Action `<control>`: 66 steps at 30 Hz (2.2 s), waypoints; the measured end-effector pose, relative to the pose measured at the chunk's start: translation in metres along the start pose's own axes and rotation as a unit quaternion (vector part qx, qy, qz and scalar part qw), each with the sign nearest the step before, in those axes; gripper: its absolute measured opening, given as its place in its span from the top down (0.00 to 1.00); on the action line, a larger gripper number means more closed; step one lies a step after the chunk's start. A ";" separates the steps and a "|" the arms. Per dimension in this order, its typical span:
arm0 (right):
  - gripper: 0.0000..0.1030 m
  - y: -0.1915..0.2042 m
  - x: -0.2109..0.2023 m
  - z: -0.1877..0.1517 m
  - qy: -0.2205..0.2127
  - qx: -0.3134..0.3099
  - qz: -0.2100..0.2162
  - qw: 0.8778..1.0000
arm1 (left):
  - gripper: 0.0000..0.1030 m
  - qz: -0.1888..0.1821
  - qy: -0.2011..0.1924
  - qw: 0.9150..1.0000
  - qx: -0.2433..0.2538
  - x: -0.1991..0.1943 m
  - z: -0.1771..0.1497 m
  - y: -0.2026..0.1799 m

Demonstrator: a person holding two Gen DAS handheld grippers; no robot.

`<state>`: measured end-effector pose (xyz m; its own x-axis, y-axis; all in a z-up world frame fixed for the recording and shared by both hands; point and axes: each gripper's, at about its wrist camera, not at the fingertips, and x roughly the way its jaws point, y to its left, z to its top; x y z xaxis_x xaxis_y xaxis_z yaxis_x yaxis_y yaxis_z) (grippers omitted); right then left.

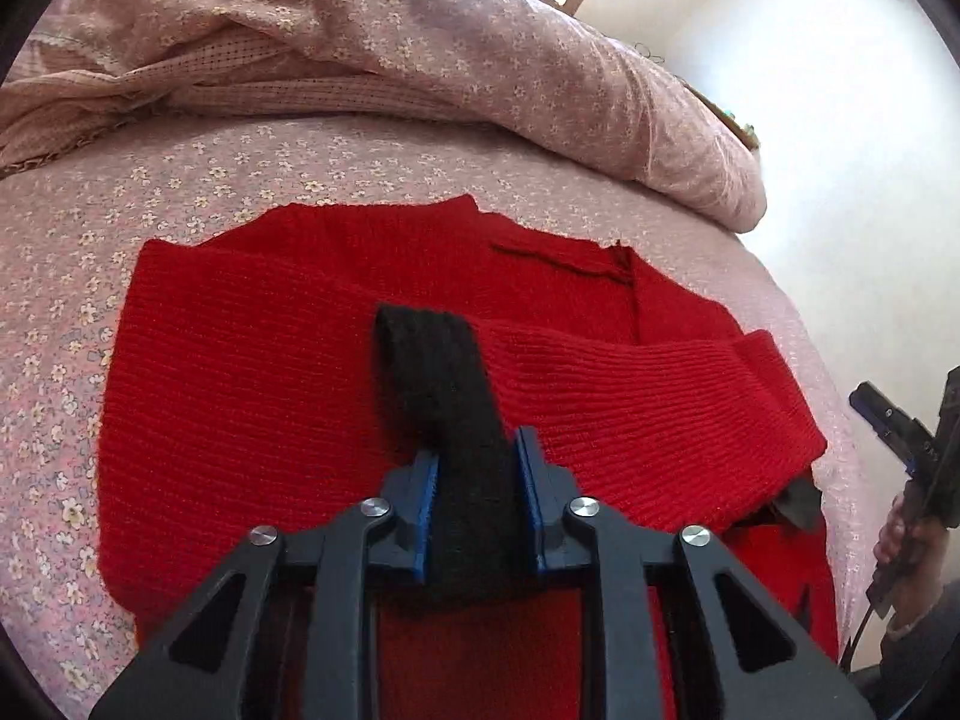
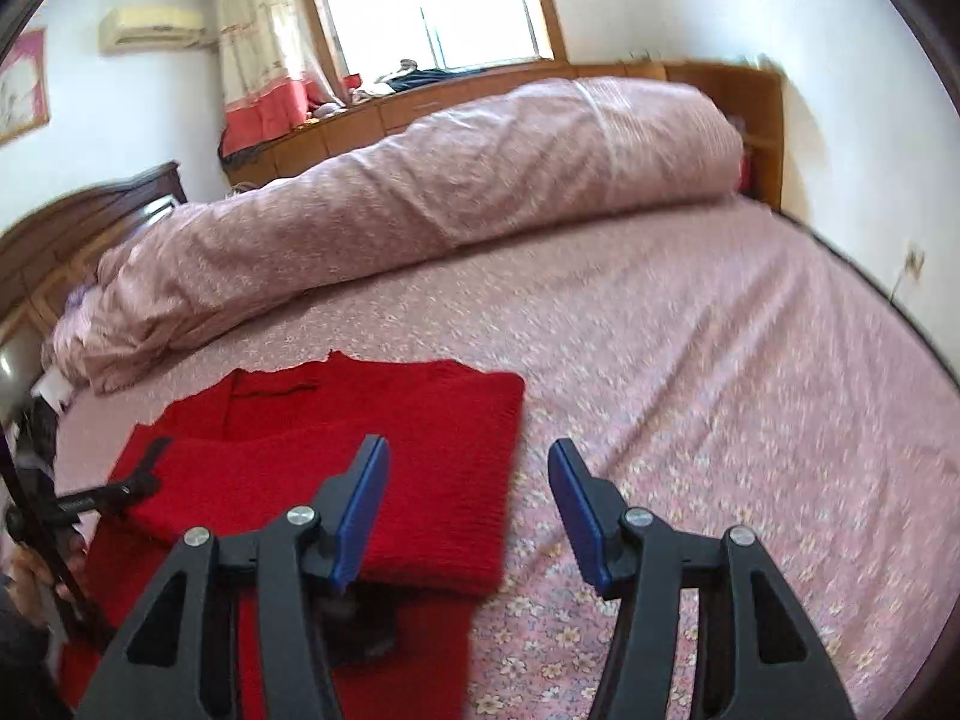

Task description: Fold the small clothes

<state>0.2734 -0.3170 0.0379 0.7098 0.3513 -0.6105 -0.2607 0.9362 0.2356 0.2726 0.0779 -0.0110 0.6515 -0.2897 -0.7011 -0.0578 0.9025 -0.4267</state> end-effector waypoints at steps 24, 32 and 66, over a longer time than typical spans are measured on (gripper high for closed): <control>0.88 0.020 0.069 -0.029 0.139 -0.020 -0.025 0.990 | 0.75 0.070 0.003 0.998 0.002 -0.014 0.007 0.016; 0.79 0.022 0.036 -0.025 0.112 -0.027 -0.005 0.993 | 0.75 0.106 -0.004 0.994 0.041 -0.069 -0.013 0.024; 0.43 -0.066 -0.113 -0.237 0.112 0.278 0.255 0.919 | 0.55 -0.041 0.049 0.990 -0.129 -0.183 -0.210 0.061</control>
<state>0.0550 -0.4163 -0.0880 0.4188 0.7948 -0.4391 -0.1023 0.5218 0.8469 -0.0093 0.1193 -0.0292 0.5854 -0.3993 -0.7055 -0.2085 0.7668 -0.6070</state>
